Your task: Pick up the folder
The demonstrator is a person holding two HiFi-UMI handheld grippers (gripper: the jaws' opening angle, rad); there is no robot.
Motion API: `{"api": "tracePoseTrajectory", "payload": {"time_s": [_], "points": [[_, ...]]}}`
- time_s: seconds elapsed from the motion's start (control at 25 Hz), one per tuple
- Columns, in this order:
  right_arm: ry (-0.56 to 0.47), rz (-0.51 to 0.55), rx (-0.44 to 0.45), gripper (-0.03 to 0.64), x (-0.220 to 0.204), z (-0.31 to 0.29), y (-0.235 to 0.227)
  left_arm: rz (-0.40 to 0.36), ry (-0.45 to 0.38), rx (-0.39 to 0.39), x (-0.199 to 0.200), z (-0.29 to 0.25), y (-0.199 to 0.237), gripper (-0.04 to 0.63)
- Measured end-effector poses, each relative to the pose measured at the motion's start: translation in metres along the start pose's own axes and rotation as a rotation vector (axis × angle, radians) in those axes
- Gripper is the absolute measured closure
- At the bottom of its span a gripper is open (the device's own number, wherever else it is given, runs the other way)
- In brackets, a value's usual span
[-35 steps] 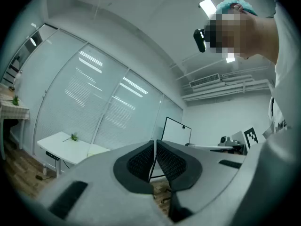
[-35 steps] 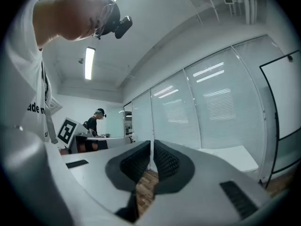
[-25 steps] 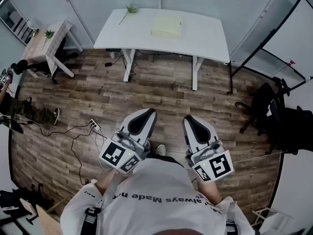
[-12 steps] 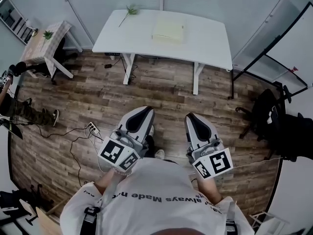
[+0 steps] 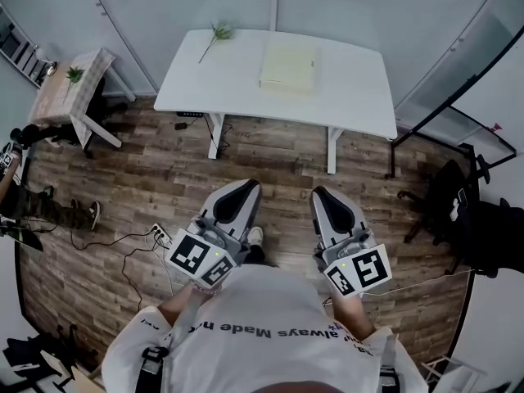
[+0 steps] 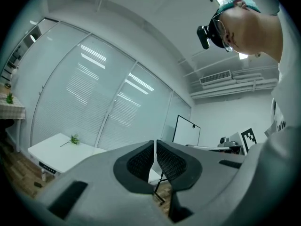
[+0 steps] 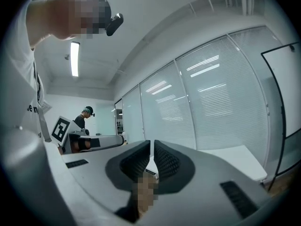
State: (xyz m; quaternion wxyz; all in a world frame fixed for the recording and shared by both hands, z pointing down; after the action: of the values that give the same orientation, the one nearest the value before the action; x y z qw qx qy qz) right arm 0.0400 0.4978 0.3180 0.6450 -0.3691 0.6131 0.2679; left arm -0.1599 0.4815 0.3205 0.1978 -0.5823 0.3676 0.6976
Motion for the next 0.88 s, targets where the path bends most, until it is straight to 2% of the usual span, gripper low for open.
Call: {"api": "tracePoseTrajectory", "payload": {"time_s": [0.44, 0.68, 0.88], "points": [[0.009, -0.028, -0.037, 0.588, -0.001, -0.098, -0.019, 0.016, 0.023, -0.036, 0.018, -0.04, 0.096, 0.572], [0.02, -0.046, -0.04, 0.588, -0.006, -0.126, -0.038, 0.038, 0.025, -0.039, 0.018, -0.063, 0.118, 0.572], [0.008, -0.043, -0.027, 0.589, -0.003, -0.148, -0.063, 0.028, 0.024, -0.038, 0.019, -0.09, 0.132, 0.572]]}}
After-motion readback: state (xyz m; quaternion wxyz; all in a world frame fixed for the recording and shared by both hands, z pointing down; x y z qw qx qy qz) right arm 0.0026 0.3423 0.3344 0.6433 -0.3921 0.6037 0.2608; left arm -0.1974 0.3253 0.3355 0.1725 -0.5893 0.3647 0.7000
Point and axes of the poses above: the fingertips, and each gripper's own axes: z backward along the fingers, y to its left, x out of its top, the point moved 7 cm from there along z, backward along the fingers, and after that the axes turned 1 degree about x, right-handed, at the moved point
